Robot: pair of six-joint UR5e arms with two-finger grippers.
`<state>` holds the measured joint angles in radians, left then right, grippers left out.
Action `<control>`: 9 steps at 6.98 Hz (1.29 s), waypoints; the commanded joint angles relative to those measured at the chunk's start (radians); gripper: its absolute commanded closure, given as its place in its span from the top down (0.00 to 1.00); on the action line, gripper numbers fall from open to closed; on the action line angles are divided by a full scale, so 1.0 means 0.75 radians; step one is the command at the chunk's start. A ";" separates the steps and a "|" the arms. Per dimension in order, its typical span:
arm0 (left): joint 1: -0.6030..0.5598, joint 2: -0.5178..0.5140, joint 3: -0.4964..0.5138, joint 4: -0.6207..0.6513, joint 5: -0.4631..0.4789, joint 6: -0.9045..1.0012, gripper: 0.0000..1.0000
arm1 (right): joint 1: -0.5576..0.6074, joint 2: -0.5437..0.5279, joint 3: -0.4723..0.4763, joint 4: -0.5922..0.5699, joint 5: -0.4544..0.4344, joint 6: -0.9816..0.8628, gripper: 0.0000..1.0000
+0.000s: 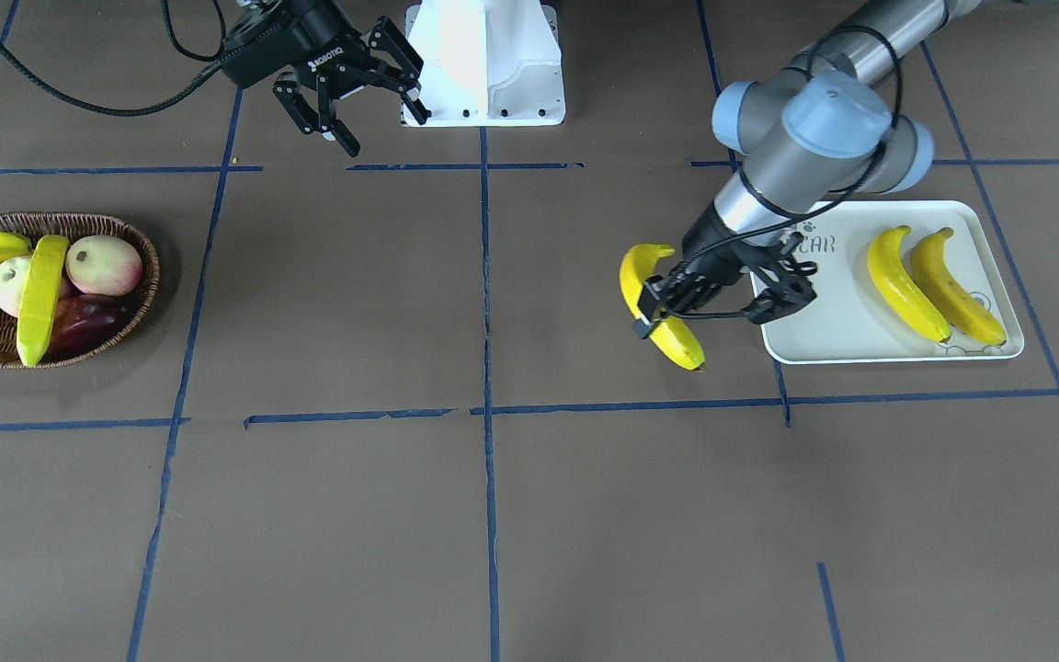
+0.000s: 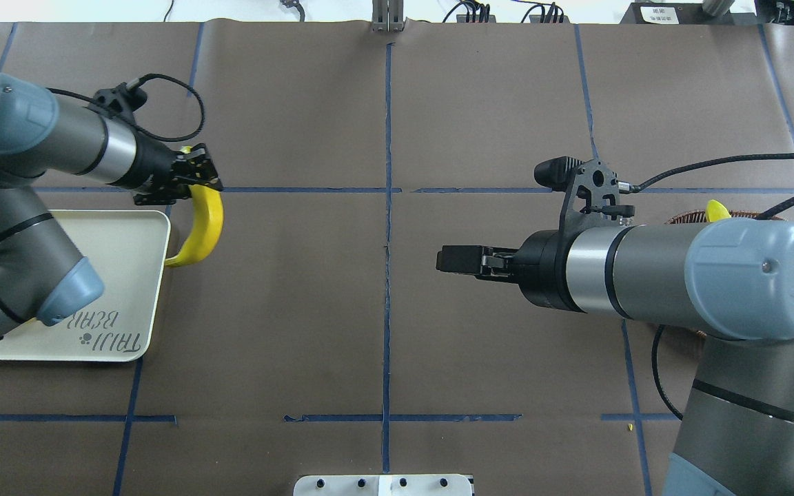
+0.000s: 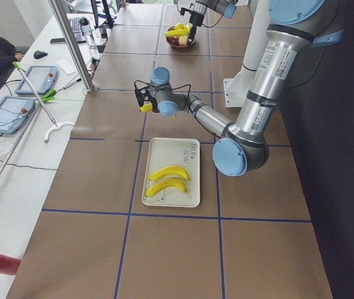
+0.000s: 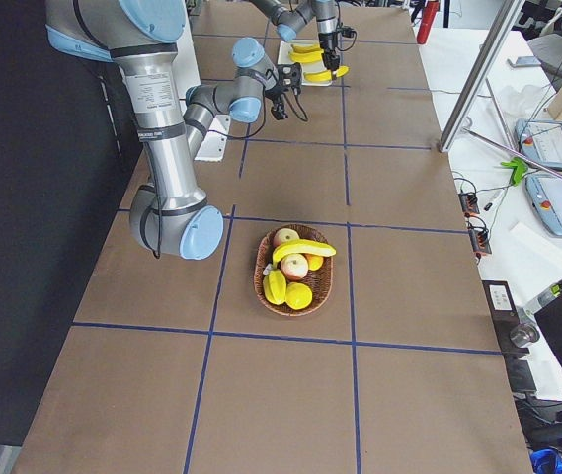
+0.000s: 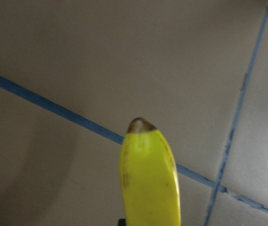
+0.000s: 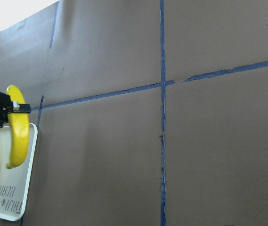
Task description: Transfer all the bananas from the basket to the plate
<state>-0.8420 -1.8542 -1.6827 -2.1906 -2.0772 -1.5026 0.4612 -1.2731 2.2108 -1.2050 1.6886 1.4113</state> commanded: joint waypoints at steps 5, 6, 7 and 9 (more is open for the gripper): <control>-0.076 0.402 -0.068 -0.010 0.014 0.371 0.98 | 0.025 -0.027 0.004 -0.003 0.000 -0.002 1.00; -0.074 0.402 -0.074 -0.014 0.039 0.367 1.00 | 0.064 -0.063 0.010 -0.001 0.037 -0.008 1.00; -0.074 0.402 -0.072 -0.036 0.041 0.367 1.00 | 0.139 -0.100 0.010 -0.001 0.141 -0.016 1.00; -0.074 0.382 -0.120 -0.049 0.019 0.365 1.00 | 0.339 -0.259 -0.002 -0.001 0.366 -0.150 1.00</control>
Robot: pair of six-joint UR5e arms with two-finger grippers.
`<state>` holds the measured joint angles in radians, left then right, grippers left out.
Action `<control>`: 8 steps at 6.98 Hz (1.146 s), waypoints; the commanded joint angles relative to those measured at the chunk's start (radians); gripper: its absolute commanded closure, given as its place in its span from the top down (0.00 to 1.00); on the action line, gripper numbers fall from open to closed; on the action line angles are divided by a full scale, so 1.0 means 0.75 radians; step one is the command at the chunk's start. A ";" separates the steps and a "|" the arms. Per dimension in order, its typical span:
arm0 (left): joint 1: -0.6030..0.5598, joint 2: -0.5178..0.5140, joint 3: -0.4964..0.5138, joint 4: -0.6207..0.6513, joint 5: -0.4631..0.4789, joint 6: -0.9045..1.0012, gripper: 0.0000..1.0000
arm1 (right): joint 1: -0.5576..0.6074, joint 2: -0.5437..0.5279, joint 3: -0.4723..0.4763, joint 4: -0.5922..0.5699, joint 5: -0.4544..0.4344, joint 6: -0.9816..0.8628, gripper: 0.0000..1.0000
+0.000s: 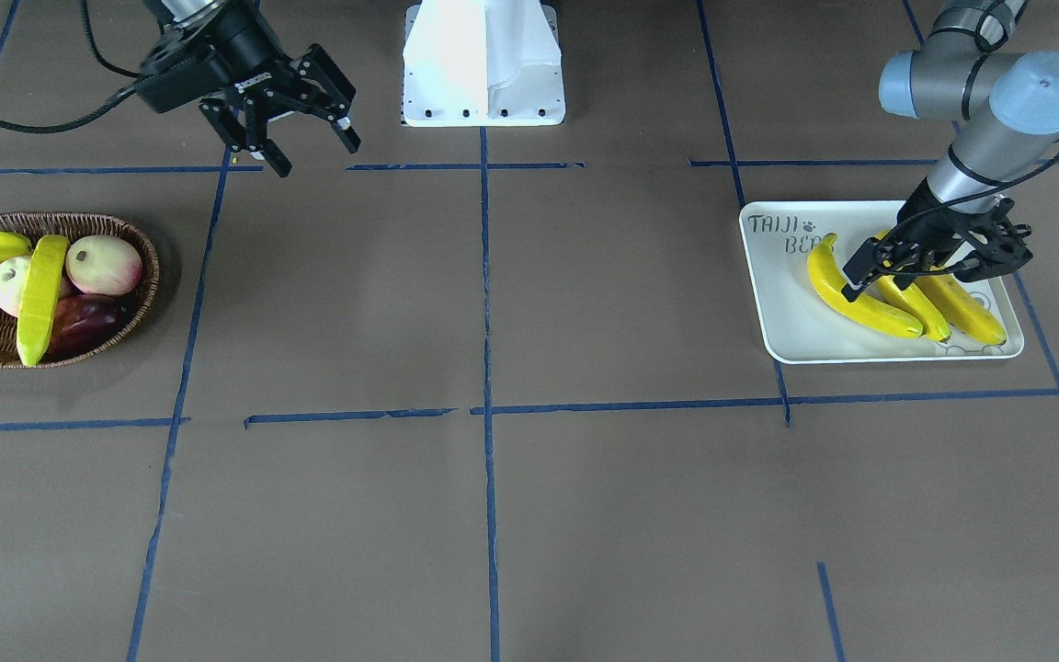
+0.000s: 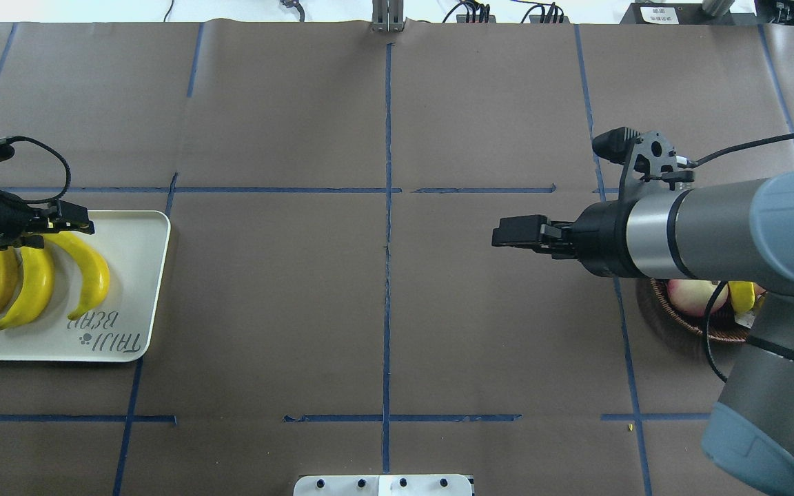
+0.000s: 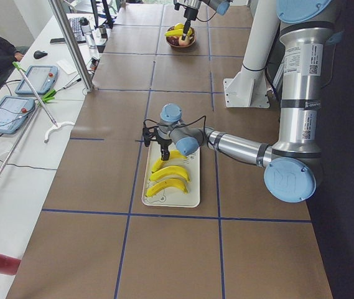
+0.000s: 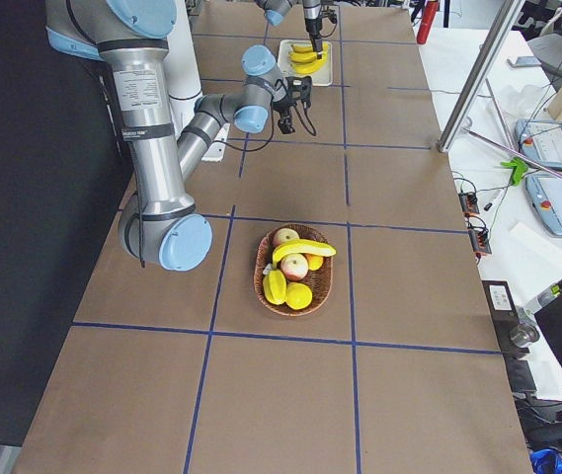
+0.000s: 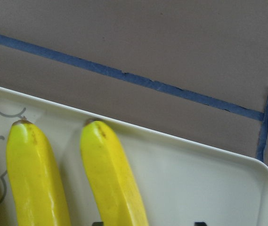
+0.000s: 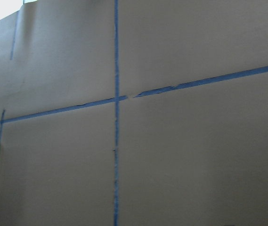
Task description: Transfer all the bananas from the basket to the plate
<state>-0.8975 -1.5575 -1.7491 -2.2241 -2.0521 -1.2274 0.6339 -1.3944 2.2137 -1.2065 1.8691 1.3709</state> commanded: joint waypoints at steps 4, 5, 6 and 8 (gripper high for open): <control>0.004 -0.218 -0.120 0.083 -0.101 -0.222 1.00 | 0.251 -0.580 -0.083 0.223 0.193 -0.576 1.00; 0.006 -0.228 -0.118 0.100 -0.101 -0.225 1.00 | 0.253 -0.593 -0.171 0.230 0.175 -0.671 1.00; 0.006 -0.226 -0.118 0.100 -0.101 -0.225 1.00 | 0.298 -0.619 -0.217 0.222 0.177 -0.806 1.00; 0.010 -0.232 -0.114 0.100 -0.099 -0.227 1.00 | 0.339 -0.610 -0.294 0.204 0.177 -0.889 0.97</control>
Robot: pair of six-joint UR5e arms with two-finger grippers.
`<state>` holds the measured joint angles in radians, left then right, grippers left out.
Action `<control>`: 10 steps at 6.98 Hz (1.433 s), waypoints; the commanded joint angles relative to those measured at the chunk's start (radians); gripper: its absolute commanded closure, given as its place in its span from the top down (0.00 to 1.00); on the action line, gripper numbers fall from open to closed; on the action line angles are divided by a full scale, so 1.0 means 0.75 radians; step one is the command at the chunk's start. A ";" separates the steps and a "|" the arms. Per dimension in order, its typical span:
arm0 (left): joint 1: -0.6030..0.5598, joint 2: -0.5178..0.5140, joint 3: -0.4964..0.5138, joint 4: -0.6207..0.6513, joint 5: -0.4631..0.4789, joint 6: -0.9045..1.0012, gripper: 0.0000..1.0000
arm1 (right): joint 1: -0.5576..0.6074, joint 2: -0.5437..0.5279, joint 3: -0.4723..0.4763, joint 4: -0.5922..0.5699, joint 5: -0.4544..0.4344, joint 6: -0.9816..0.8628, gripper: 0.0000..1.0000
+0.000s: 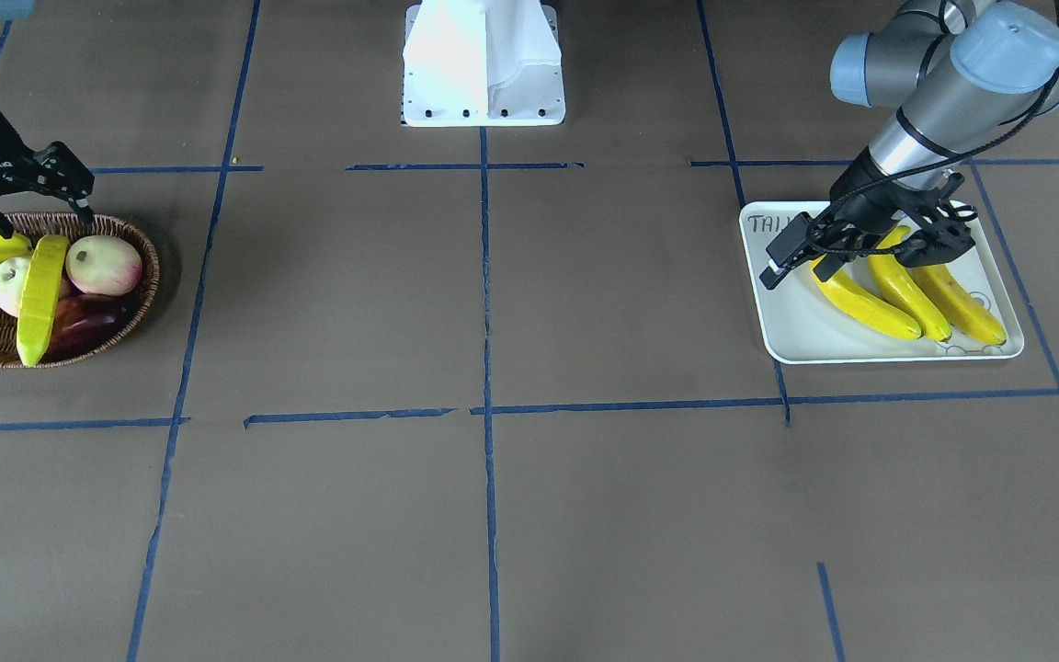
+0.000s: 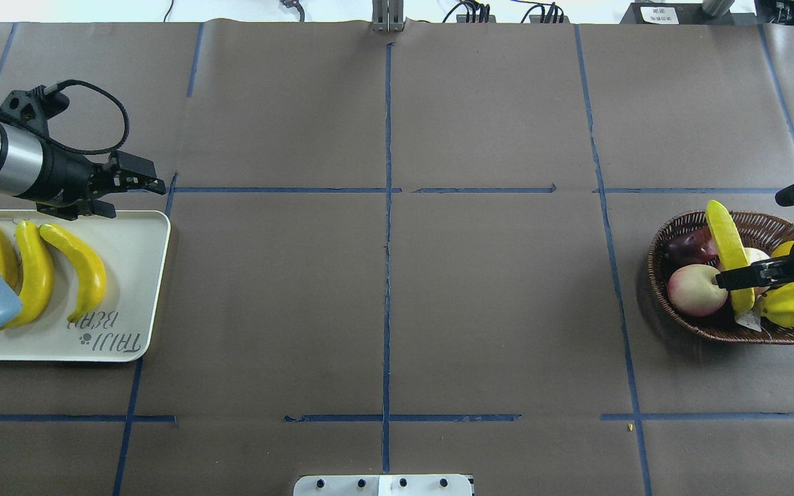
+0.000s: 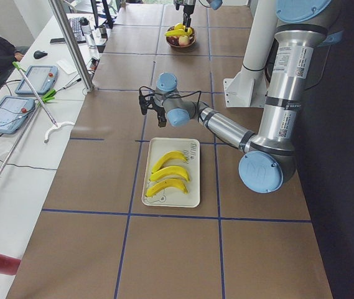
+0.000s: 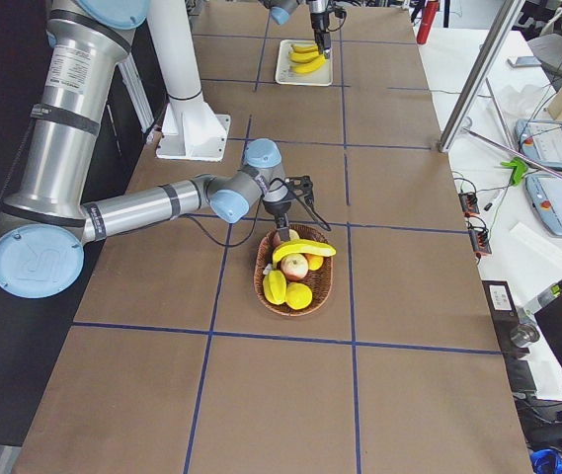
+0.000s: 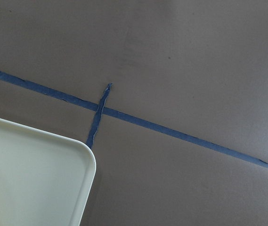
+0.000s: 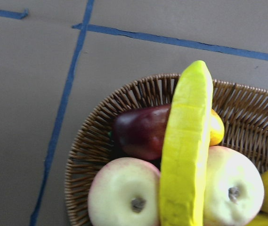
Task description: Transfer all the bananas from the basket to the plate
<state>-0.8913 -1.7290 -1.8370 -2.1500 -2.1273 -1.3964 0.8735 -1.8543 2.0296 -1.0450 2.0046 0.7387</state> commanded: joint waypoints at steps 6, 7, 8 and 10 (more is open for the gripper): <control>0.002 -0.016 0.013 0.001 0.002 -0.001 1.00 | 0.015 0.065 -0.121 -0.016 -0.002 -0.046 0.86; 0.002 -0.016 0.013 0.001 0.002 -0.001 1.00 | 0.013 0.065 -0.135 -0.016 -0.002 -0.048 0.86; 0.002 -0.016 0.009 0.001 0.002 -0.001 1.00 | 0.013 0.065 -0.139 -0.016 -0.002 -0.048 0.85; 0.002 -0.016 0.007 0.001 0.002 -0.001 1.00 | 0.013 0.065 -0.147 -0.016 -0.002 -0.048 0.73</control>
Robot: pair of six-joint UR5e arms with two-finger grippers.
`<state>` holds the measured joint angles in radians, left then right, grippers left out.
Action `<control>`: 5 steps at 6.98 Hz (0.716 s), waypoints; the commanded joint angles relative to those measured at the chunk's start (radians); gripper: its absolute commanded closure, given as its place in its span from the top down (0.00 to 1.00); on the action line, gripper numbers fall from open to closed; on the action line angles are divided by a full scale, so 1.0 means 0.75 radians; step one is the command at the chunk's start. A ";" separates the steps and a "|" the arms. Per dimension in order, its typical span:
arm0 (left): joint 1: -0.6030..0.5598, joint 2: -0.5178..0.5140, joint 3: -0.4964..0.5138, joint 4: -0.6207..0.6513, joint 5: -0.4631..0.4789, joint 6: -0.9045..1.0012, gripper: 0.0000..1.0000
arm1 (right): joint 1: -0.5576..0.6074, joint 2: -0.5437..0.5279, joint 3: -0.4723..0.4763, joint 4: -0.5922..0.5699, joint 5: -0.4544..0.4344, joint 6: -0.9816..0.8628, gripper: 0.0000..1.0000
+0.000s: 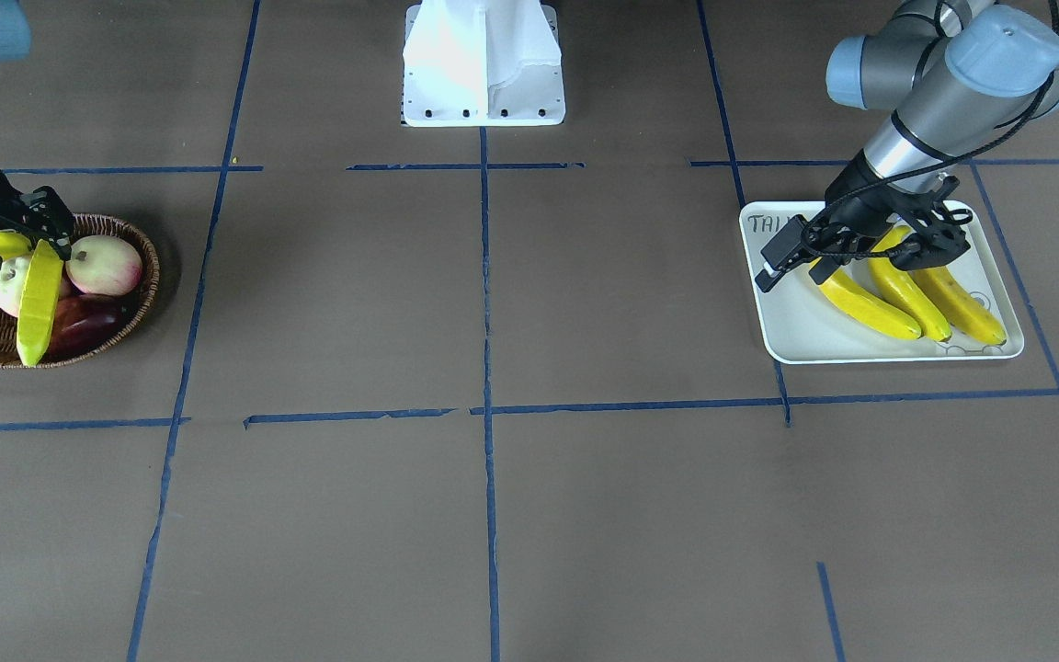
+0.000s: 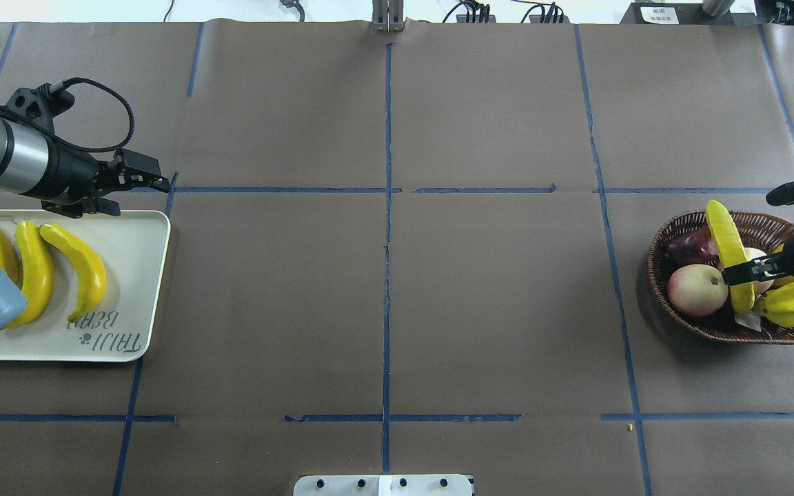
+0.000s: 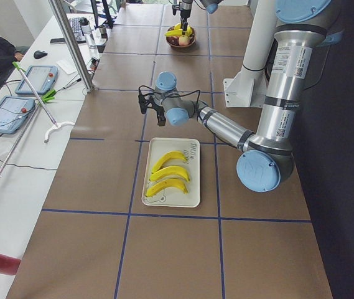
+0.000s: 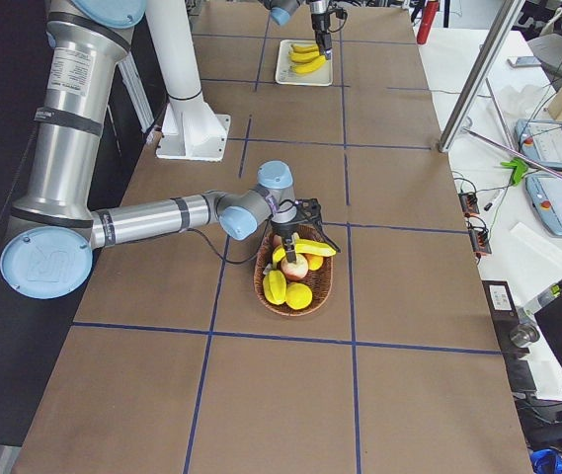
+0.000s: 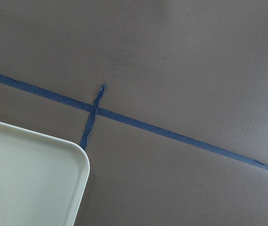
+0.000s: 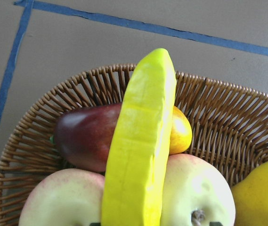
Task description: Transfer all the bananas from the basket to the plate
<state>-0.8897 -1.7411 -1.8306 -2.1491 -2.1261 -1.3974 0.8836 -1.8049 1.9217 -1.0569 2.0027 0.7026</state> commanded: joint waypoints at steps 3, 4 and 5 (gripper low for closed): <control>0.000 0.000 0.001 0.000 0.000 0.000 1.00 | 0.024 -0.001 0.000 0.004 0.015 -0.002 0.51; 0.000 0.000 0.005 0.000 0.002 0.000 1.00 | 0.029 -0.001 0.002 0.004 0.017 -0.002 0.36; 0.002 0.000 0.007 0.000 0.002 0.000 1.00 | 0.029 -0.001 0.007 0.004 0.017 -0.002 0.15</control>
<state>-0.8892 -1.7411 -1.8280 -2.1491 -2.1251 -1.3975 0.9030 -1.8055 1.9237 -1.0541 2.0147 0.7011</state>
